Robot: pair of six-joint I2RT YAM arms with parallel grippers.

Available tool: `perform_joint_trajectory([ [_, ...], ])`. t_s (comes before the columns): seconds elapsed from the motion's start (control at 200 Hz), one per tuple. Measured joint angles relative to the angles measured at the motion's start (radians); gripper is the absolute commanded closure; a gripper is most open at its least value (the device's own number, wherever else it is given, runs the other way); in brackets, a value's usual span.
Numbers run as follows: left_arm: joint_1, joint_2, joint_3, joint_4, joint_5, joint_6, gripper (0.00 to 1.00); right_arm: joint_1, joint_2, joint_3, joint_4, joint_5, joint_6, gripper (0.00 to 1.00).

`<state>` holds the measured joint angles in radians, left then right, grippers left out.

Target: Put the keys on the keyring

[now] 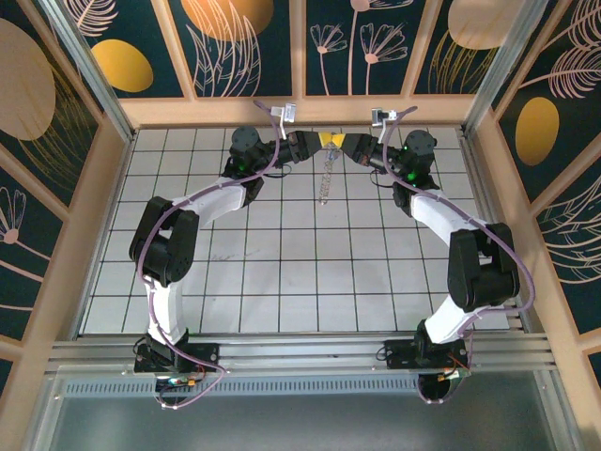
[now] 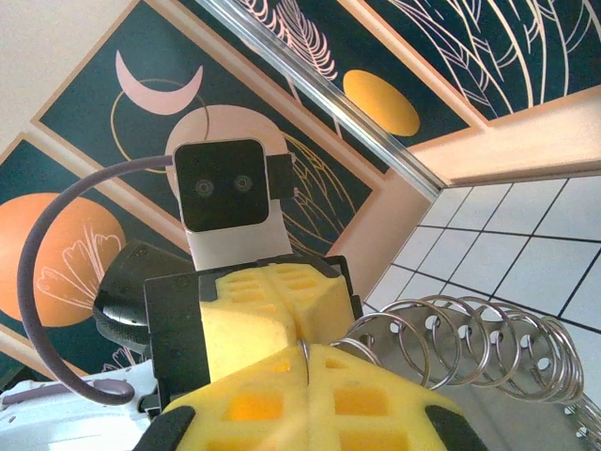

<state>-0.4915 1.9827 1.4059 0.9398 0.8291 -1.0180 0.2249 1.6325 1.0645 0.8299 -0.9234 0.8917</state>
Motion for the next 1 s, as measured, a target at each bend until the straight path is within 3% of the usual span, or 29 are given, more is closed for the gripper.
perform_joint_trajectory([
  [0.14,-0.001,0.000,0.000,0.001,0.000,0.000,1.00,0.000,-0.003,0.000,-0.005,0.003,0.000,1.00],
  [0.561,-0.001,0.000,0.000,-0.001,0.008,0.003,1.00,-0.005,-0.042,0.000,-0.023,0.044,-0.014,0.65],
  [0.996,-0.001,0.000,0.000,-0.001,0.024,0.004,1.00,-0.043,-0.116,-0.056,-0.050,0.071,-0.050,0.62],
])
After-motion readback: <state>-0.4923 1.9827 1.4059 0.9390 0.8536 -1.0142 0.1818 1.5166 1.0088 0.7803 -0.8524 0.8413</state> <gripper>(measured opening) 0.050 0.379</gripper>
